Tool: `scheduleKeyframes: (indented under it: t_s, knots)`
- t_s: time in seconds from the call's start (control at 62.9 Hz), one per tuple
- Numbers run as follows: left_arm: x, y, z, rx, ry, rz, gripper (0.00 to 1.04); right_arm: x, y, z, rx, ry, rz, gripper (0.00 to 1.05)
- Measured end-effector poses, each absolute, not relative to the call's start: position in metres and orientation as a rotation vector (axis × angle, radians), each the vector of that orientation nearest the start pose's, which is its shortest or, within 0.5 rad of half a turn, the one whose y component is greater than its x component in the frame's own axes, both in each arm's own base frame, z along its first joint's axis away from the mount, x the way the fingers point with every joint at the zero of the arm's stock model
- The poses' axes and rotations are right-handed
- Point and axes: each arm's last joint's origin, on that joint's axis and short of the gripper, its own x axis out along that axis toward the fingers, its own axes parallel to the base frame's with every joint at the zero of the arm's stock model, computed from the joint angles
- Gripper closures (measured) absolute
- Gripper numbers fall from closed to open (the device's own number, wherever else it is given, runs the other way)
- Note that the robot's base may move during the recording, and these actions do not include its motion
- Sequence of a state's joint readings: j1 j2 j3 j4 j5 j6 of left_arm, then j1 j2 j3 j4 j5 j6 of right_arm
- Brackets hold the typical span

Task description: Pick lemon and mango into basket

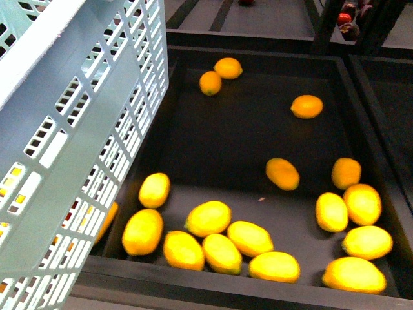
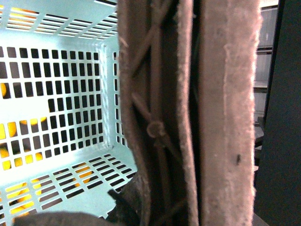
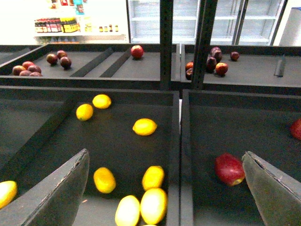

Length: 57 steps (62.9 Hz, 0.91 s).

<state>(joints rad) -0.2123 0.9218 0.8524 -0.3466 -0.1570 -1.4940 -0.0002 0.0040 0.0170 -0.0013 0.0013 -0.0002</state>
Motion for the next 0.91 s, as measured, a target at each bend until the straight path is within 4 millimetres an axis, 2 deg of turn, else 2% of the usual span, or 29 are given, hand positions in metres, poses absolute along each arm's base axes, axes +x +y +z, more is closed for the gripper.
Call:
scheduleKeyframes:
  t_s: [0.477, 0.572, 0.635, 0.699, 0.794, 0.842, 0.906]
  knots:
    - [0.194, -0.035, 0.318, -1.381, 0.348, 0.273, 0.91, 0.097, 0.000, 0.169, 0.000, -0.011, 0.003, 0.09]
    - [0.200, -0.044, 0.319, -1.219, 0.510, 0.224, 0.91, 0.097, 0.000, 0.169, 0.000, -0.011, 0.001, 0.09]
    - [0.216, -0.061, 0.325, -1.012, 0.560, 0.115, 0.91, 0.097, 0.000, 0.169, 0.000, -0.011, 0.002, 0.09]
    - [0.239, -0.088, 0.327, -0.841, 0.592, 0.016, 0.91, 0.097, 0.000, 0.169, 0.000, -0.011, 0.001, 0.09]
    - [0.262, -0.125, 0.328, -0.741, 0.622, -0.056, 0.91, 0.097, 0.000, 0.169, 0.000, -0.011, 0.000, 0.09]
    - [0.267, -0.139, 0.328, -0.718, 0.637, -0.092, 0.91, 0.097, 0.000, 0.169, 0.000, -0.011, 0.000, 0.09]
    - [0.273, -0.168, 0.328, -0.691, 0.676, -0.171, 0.91, 0.097, 0.000, 0.169, 0.000, -0.011, 0.000, 0.09]
